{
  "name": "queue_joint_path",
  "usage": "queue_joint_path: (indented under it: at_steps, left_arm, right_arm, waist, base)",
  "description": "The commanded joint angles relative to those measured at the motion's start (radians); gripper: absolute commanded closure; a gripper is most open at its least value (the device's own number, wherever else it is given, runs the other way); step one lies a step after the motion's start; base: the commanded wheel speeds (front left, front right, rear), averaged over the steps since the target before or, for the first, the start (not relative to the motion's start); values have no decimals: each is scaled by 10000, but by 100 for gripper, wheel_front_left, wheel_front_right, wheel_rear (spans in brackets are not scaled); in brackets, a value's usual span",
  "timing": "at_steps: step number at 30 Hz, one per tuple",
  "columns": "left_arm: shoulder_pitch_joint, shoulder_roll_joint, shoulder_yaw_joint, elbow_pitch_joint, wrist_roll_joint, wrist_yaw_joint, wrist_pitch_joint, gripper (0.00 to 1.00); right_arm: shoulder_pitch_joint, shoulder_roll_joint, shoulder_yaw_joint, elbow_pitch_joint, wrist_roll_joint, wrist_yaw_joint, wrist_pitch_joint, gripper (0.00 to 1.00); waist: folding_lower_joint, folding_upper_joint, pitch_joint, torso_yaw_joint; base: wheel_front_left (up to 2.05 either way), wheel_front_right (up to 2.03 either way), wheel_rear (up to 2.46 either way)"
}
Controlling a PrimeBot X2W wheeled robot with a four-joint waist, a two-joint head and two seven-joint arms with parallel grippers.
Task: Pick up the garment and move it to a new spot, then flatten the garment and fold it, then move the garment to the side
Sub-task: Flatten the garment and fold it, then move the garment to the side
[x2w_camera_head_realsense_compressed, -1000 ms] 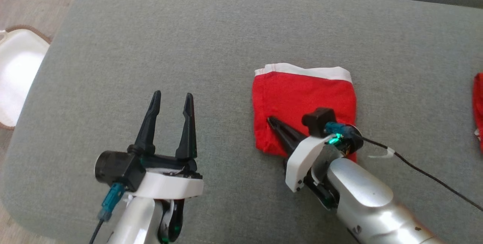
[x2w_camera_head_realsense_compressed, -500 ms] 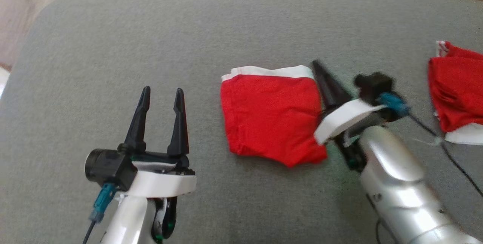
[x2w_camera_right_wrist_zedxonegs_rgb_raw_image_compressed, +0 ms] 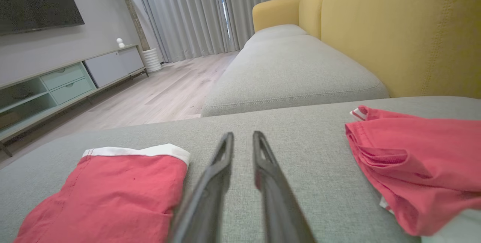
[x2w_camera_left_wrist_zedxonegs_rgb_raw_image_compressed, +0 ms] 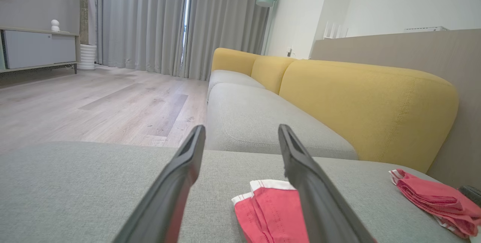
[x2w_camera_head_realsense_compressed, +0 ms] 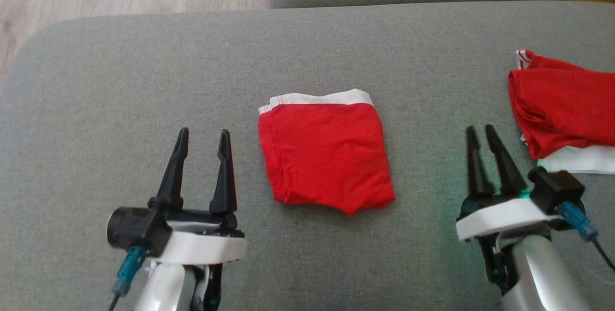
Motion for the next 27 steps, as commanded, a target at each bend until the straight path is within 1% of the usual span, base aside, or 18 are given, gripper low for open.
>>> queue_joint_path:
  at_steps: [1, 5, 12, 16, 23, 27]
  left_arm:
    - [-139, 31, 357, -289, -47, -34, -51, 0]
    - [-26, 31, 455, -268, -105, -71, -51, 0]
    - [0, 31, 456, -296, -106, -73, -51, 0]
    - [16, 31, 422, -296, -94, -76, -51, 0]
    - [-52, 31, 333, -298, -66, -104, -51, 0]
    - [-134, 31, 273, -332, -71, -123, -51, 0]
  right_arm:
    - [-62, 95, 205, -543, -82, 75, -105, 0]
    - [350, 95, 144, -846, -24, 75, -106, 0]
    - [516, 95, 259, -985, 15, 75, -106, 0]
    - [562, 95, 341, -938, 200, 75, -106, 0]
    - [510, 95, 304, -822, 203, 75, -92, 0]
    - [276, 95, 529, -652, 49, 75, 155, 0]
  waist:
    - [1, 0, -28, -14]
    - [1, 0, -108, -31]
    - [1, 0, -166, 34]
    - [1, 0, -174, 79]
    - [1, 0, -53, 241]
    - [1, 0, 104, 387]
  base:
    - [0, 0, 0]
    - [0, 0, 0]
    - [0, 0, 0]
    - [0, 0, 0]
    - [0, 0, 0]
    - [0, 0, 0]
